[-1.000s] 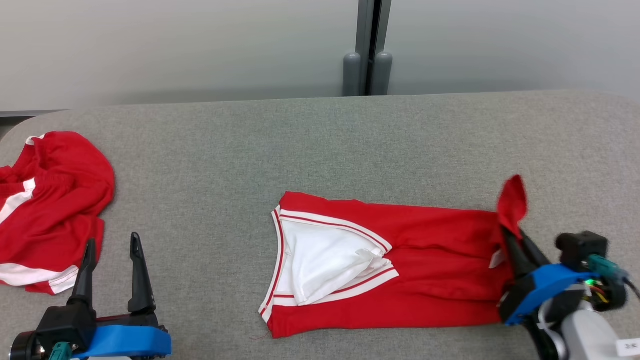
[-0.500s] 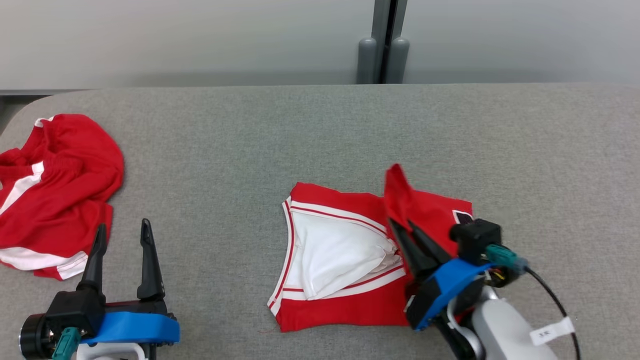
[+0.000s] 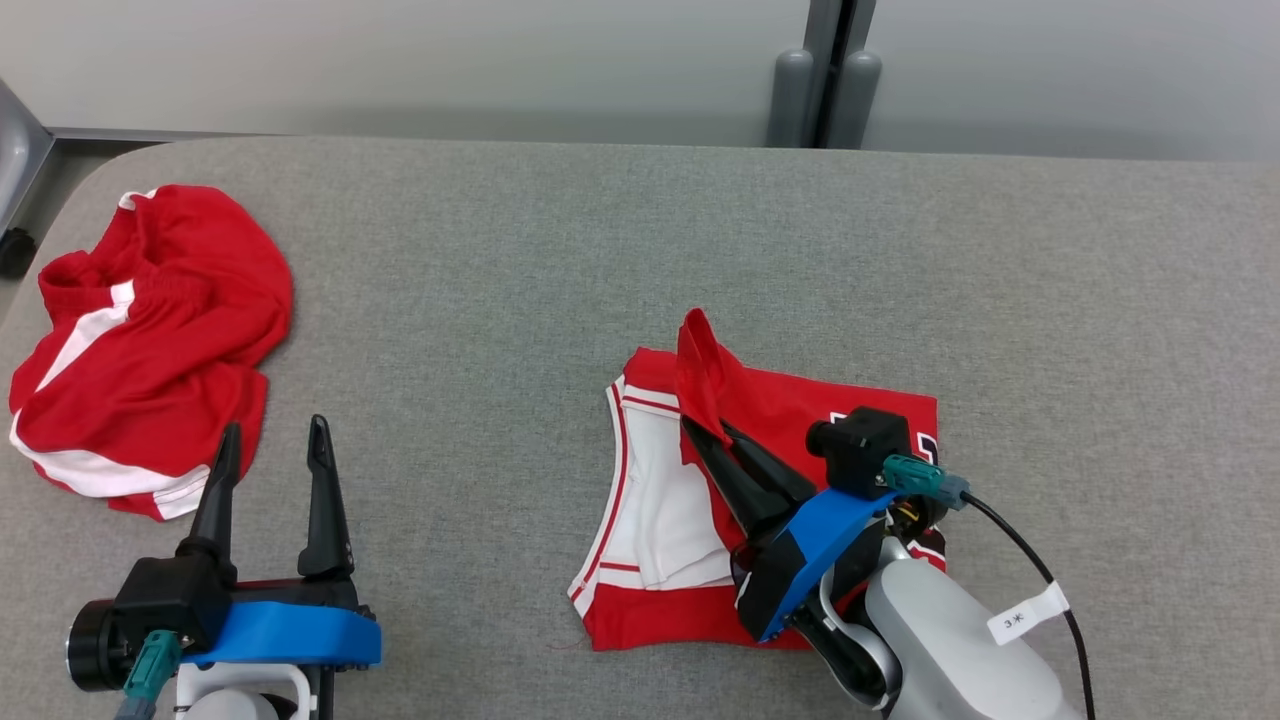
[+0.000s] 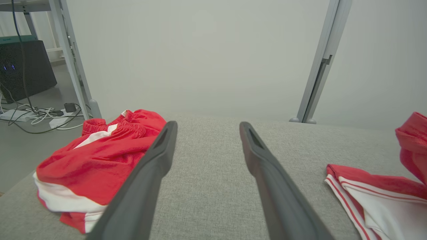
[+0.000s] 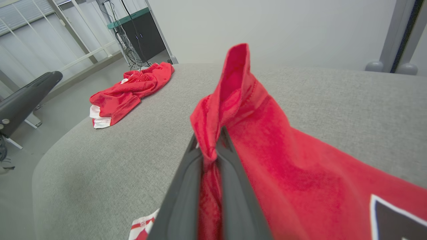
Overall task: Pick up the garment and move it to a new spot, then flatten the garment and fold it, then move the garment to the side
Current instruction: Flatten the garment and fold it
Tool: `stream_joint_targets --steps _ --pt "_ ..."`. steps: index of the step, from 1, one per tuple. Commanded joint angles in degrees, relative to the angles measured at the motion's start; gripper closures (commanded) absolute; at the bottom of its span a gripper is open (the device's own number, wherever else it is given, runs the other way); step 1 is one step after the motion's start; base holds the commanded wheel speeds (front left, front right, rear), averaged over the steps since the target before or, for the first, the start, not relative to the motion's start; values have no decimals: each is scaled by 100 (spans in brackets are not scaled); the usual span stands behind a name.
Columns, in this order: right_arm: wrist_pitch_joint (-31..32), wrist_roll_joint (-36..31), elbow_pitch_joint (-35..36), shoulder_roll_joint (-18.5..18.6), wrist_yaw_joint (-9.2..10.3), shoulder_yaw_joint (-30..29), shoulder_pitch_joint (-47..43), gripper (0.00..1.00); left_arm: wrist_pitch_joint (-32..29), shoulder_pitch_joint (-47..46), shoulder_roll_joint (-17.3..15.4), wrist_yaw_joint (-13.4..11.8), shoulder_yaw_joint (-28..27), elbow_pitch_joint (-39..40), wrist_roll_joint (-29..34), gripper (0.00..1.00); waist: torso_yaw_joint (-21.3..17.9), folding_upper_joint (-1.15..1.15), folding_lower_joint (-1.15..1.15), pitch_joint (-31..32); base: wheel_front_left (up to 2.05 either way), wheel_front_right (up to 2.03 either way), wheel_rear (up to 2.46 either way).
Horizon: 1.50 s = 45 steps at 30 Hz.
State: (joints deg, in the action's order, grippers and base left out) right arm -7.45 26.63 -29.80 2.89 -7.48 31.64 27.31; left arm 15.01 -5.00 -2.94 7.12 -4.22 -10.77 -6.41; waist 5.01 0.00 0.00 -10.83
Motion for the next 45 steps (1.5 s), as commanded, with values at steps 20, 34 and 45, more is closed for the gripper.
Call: stream_joint_targets --steps 20,34,45 --pt "-771 -494 -529 353 -3 -984 132 0 24 74 8 -61 12 175 -50 0 -471 0 0 258 0 0 0" --pt "-779 -1332 963 216 -3 -2496 -1467 0 23 366 7 -121 -107 166 31 0 -800 0 0 479 0 0 0" --pt "-776 -1734 1466 38 -3 -2942 -2282 0 23 657 8 -270 3 63 98 0 -765 0 0 721 0 0 0"
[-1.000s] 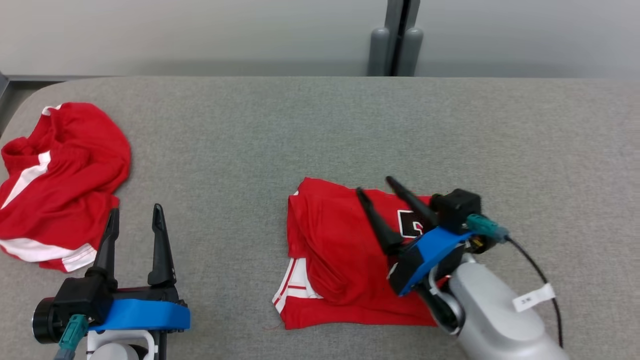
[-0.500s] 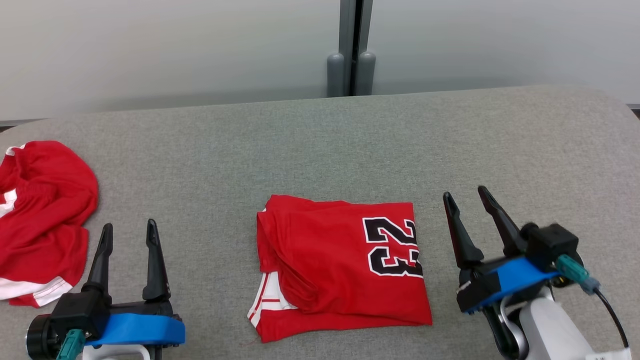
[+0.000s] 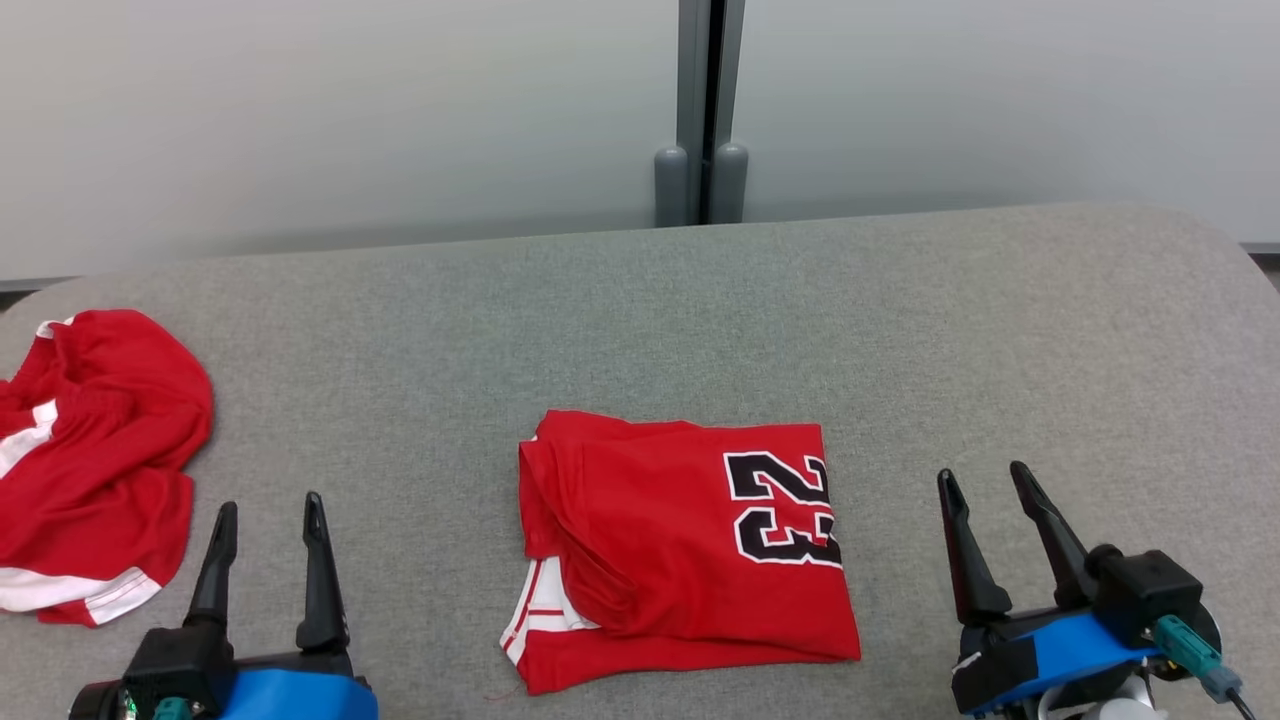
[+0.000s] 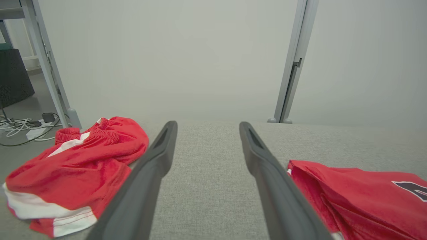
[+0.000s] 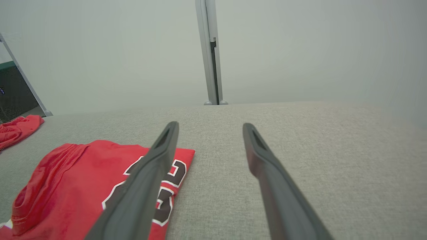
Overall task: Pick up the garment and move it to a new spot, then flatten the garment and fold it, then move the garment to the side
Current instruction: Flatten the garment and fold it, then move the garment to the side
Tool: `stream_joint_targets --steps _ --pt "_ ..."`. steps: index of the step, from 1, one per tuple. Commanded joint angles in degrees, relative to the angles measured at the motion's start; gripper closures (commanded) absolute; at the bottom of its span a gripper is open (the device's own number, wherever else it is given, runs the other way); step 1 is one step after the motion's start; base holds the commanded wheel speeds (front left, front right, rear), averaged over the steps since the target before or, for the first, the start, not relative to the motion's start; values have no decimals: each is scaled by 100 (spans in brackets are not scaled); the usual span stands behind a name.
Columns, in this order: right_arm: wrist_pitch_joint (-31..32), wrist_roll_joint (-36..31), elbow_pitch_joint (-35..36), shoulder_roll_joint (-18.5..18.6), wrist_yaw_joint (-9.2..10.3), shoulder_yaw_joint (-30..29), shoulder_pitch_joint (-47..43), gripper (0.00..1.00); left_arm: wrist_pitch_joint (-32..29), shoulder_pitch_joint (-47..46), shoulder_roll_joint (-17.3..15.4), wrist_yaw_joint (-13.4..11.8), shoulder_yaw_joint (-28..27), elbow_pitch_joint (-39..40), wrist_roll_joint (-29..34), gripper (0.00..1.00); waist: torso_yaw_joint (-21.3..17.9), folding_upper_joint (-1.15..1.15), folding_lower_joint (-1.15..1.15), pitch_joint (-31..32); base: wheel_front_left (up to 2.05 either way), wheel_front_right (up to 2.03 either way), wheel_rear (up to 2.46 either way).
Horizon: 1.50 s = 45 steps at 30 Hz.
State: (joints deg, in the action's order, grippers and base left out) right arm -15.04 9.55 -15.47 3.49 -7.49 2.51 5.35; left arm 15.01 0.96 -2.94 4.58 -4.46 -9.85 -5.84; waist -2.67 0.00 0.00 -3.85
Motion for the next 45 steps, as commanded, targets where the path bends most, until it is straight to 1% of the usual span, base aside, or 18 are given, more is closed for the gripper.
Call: stream_joint_targets --steps 1,10,23,27,32,38,41,45 --pt "-14 -47 53 -30 -2 -54 -130 0 24 90 7 -21 34 -29 51 0 8 0 0 46 0 0 0" --pt "84 -132 105 -60 -2 -214 -378 0 24 245 7 -37 24 -59 205 0 104 0 0 211 0 0 0" --pt "206 -108 68 -61 -2 -172 -422 0 23 288 6 -18 -20 -52 210 0 143 0 0 236 0 0 0" --pt "225 -170 70 -61 -2 -137 -249 0 23 290 6 -52 35 -1 201 0 184 0 0 208 0 0 0" --pt "305 -121 44 -58 -2 170 246 0 24 144 7 -35 17 19 193 0 236 0 0 82 0 0 0" --pt "721 -90 -381 -56 -2 381 876 0 23 -4 7 -27 68 3 154 0 357 0 0 -99 0 0 0" --pt "916 -135 -764 -56 -2 364 1034 0 23 -66 7 -57 108 0 134 0 446 0 0 -170 0 0 0" --pt "981 -178 -1283 -56 -2 343 1108 0 23 -138 7 -88 186 4 87 0 563 0 0 -265 0 0 0"
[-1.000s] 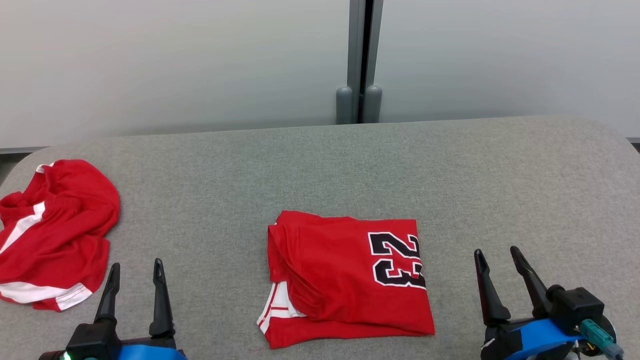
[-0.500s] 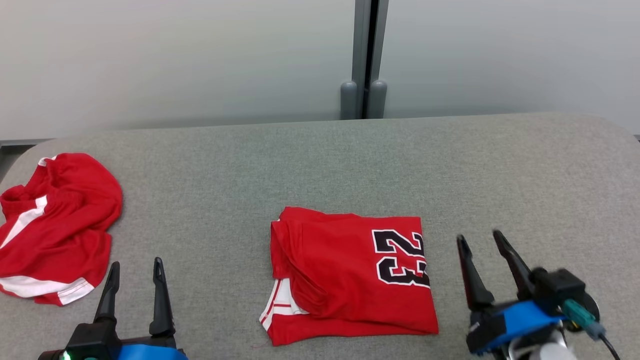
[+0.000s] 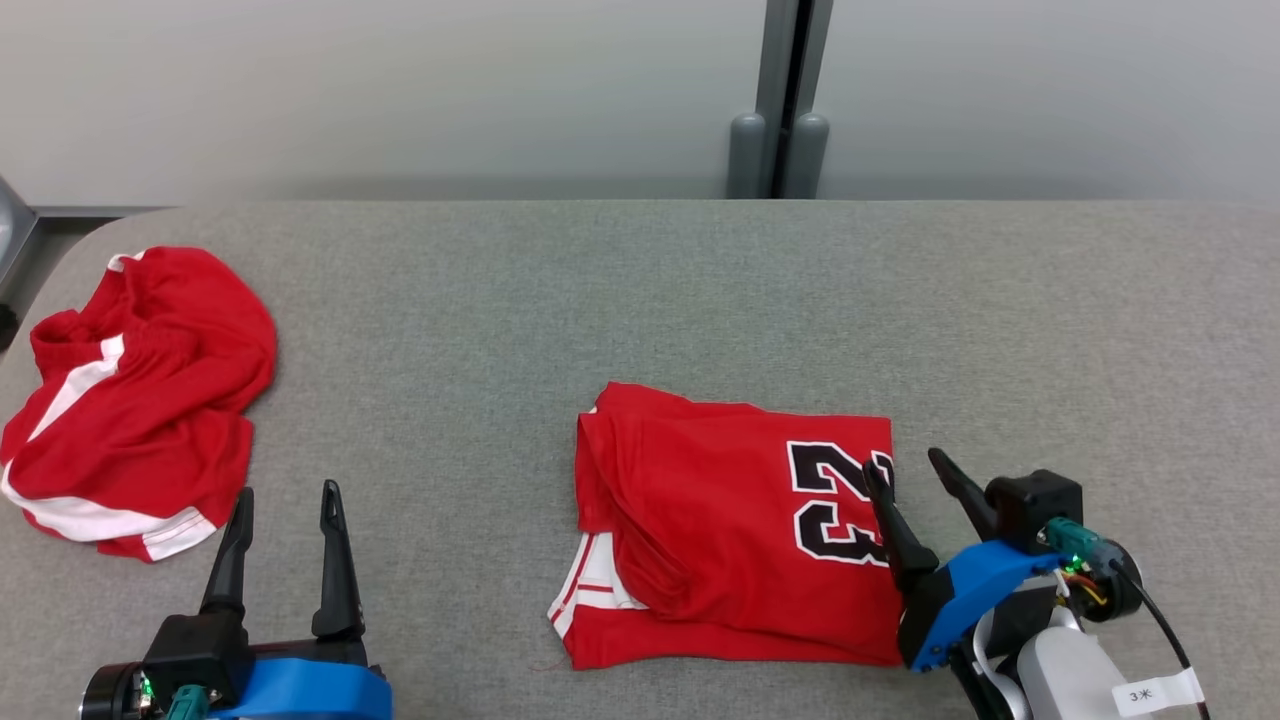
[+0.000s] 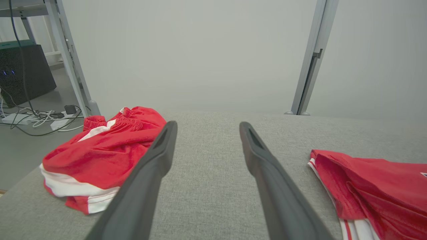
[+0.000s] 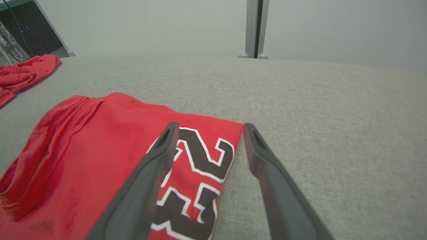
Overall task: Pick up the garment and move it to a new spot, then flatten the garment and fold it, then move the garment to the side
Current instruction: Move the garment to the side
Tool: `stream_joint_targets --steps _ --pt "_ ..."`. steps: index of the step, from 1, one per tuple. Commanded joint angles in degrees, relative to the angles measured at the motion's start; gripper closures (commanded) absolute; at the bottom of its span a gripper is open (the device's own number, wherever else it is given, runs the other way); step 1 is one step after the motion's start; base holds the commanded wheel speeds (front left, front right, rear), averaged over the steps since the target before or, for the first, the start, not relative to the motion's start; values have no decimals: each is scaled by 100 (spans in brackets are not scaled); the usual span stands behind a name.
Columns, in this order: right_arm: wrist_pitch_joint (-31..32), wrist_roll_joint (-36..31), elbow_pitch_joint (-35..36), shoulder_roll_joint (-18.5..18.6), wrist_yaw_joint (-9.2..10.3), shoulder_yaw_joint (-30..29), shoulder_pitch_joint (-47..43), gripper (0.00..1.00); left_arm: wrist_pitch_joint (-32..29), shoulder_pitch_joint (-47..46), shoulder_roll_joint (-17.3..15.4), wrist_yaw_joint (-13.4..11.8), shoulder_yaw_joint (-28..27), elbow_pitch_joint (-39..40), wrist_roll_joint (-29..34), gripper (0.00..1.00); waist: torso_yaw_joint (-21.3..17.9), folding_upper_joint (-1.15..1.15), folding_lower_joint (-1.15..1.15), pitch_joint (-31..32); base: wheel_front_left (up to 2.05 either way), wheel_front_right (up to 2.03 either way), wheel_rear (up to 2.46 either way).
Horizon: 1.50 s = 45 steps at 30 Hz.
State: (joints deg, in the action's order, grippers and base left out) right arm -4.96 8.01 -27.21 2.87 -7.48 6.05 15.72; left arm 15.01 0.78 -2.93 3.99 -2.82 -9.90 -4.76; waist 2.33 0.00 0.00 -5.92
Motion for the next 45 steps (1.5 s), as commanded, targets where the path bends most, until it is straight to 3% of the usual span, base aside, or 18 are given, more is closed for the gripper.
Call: stream_joint_targets --steps 1,11,19,20,21,22,27,30,45 --pt "-29 -22 -234 6 -3 -15 69 0 23 -137 6 -33 42 10 -26 0 92 0 0 -85 0 0 0" --pt "-172 251 -1320 7 -3 165 163 0 23 -155 6 -85 67 1 -61 0 150 0 0 -167 0 0 0" --pt "-194 996 -1981 -20 -10 794 277 0 24 -241 6 -42 68 -42 -62 0 150 0 0 -187 0 0 0" --pt "-184 1187 -1990 -27 -10 901 278 52 23 -239 6 -40 69 -46 -70 0 150 0 0 -185 0 0 0" --pt "-249 1344 -1973 -30 -10 982 308 87 23 -234 6 -46 68 -55 -74 0 144 0 0 -185 0 0 0" --pt "-294 1405 -1994 -24 -10 1030 356 100 23 -232 6 -52 70 -58 -81 0 139 0 0 -186 0 0 0" --pt "-582 1263 -2159 15 -2 937 694 100 23 -297 7 -89 119 -5 -126 0 61 0 0 -272 0 0 0" --pt "-739 1167 -2129 219 -1 847 895 100 23 -405 6 -82 144 60 -136 0 -32 0 0 -394 0 0 0" --pt "-809 827 -1185 1634 -2 492 1757 100 19 -1036 -13 19 85 607 97 0 -872 0 0 -1501 0 0 0"
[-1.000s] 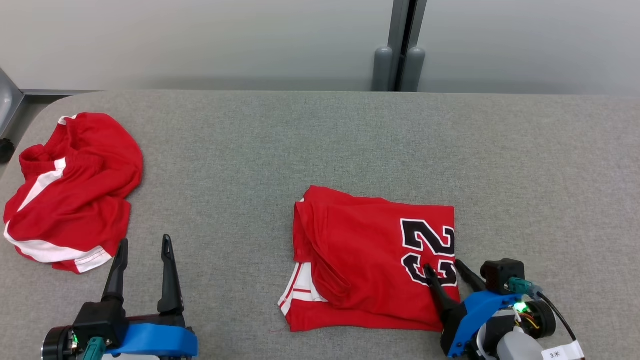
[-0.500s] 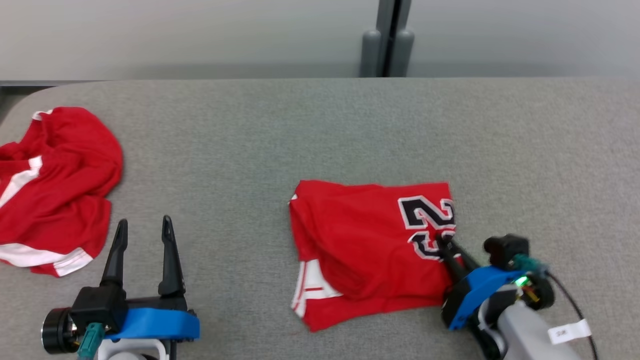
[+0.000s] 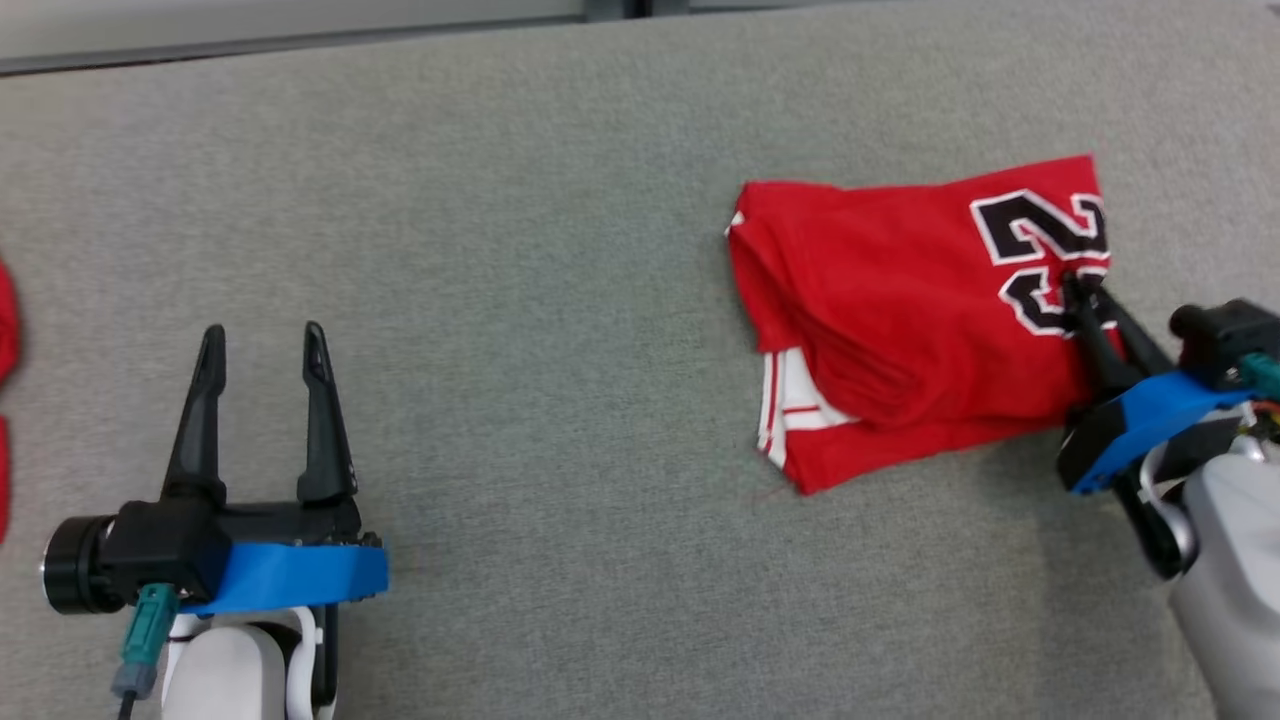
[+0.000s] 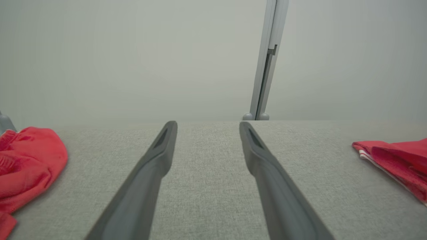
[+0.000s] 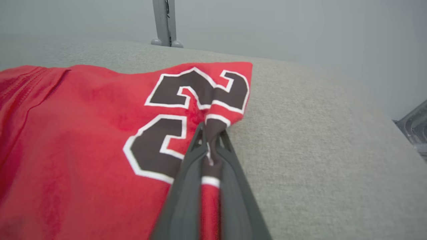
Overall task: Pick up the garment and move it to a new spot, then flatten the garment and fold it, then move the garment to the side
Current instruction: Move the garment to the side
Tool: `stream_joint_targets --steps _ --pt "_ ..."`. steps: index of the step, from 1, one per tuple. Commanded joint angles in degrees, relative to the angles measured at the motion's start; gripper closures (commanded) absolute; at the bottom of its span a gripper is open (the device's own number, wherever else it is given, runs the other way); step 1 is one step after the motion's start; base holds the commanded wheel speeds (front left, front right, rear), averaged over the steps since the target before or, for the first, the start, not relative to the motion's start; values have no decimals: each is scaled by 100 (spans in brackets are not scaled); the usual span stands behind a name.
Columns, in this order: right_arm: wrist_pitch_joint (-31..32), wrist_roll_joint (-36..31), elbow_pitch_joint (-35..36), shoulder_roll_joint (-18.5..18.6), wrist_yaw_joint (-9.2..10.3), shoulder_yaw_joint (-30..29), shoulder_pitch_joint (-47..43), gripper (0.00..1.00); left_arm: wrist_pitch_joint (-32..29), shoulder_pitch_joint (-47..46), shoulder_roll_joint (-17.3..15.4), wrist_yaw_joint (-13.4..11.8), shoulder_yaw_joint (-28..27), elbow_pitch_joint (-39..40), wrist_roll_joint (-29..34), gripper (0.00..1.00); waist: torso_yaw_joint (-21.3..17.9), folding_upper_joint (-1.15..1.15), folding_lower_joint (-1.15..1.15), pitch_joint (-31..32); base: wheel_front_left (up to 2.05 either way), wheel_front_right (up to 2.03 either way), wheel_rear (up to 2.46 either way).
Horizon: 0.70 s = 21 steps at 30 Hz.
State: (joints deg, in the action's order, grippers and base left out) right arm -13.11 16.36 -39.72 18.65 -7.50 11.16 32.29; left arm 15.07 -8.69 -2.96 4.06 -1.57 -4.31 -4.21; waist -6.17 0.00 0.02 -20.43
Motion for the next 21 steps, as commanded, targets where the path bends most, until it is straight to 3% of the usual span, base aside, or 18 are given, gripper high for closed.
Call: stream_joint_targets --steps 1,14,21 --pt "29 -12 133 143 0 -47 126 100 14 -138 -20 24 -41 82 62 0 -62 0 -2 -119 0 0 0" --pt "298 -105 783 516 0 5 820 100 13 -456 -58 91 -31 503 209 0 -119 0 -2 -649 0 0 0" --pt "639 -245 852 1136 0 -163 1321 100 13 -507 -90 92 -35 707 257 0 -88 0 -2 -1018 0 0 0"
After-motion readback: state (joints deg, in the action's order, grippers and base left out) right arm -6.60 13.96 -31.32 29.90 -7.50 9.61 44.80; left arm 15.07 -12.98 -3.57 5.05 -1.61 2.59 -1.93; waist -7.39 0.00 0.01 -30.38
